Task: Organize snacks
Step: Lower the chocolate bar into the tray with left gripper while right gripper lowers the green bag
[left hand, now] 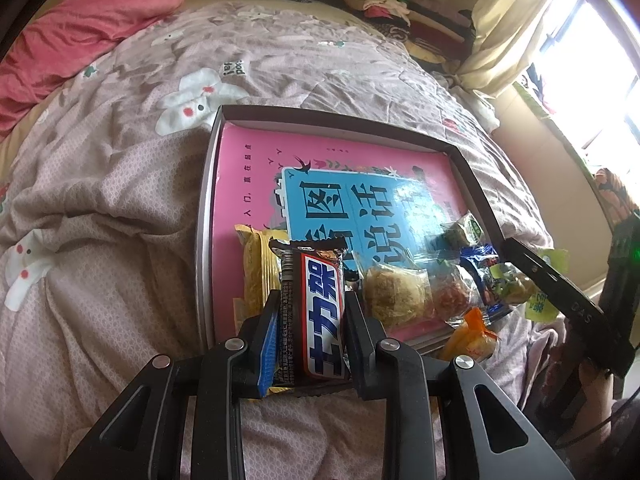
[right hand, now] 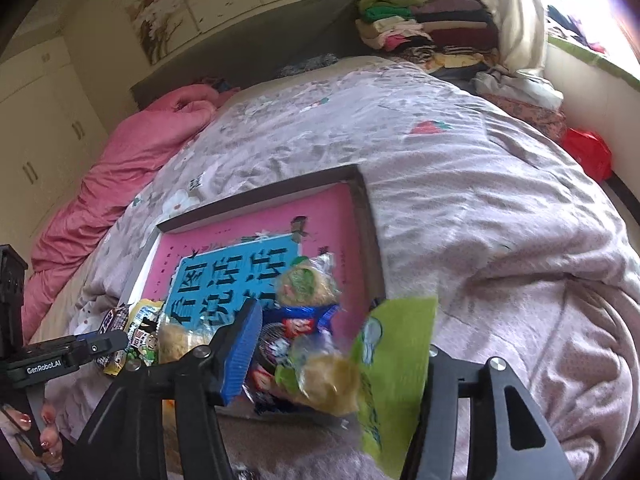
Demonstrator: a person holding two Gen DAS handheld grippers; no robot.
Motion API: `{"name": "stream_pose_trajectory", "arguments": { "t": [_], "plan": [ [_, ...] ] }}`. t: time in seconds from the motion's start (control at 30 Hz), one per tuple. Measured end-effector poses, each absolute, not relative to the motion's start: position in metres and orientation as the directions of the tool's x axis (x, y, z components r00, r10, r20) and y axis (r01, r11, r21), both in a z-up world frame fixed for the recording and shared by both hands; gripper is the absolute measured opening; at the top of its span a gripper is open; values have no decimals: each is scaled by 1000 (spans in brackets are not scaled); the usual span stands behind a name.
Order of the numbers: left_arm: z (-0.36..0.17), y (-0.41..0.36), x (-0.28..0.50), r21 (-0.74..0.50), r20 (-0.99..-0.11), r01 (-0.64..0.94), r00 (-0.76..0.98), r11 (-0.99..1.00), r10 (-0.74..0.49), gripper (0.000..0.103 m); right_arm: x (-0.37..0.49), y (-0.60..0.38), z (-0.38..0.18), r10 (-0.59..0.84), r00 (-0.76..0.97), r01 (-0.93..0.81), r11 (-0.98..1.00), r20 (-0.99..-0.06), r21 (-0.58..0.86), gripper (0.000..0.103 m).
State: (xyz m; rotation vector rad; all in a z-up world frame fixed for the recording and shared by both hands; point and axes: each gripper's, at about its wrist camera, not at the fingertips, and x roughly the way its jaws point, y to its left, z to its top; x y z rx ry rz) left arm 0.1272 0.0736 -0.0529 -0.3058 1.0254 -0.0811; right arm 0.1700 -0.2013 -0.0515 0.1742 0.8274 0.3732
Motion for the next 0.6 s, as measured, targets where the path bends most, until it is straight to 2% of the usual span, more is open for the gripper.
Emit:
{"name": "stream_pose_trajectory", "arguments": {
  "t": [0.2, 0.37, 0.47, 0.53, 0.6],
  "plan": [
    [-50, 73, 127, -296, -826, -72, 520, 952, -217, 30, 180, -171, -48, 425, 604, -329, 904, -675, 274, 59],
    [-49, 74, 127, -305, -823, -76, 522, 949, -223, 31, 192, -160, -34, 448, 614, -382, 889, -650, 252, 66],
    [-48, 76, 126, -307, -820, -79, 528, 948, -222, 35, 200, -164, -28, 461, 615, -388, 883, -640, 264, 66],
    [-46, 78, 127, -311, -816, -79, 534, 947, -223, 43, 204, -170, -24, 464, 620, -386, 882, -632, 270, 67],
    [-45, 79, 127, -310, -813, -80, 539, 947, -221, 45, 205, -175, -20, 461, 630, -381, 885, -625, 268, 67]
  ]
}}
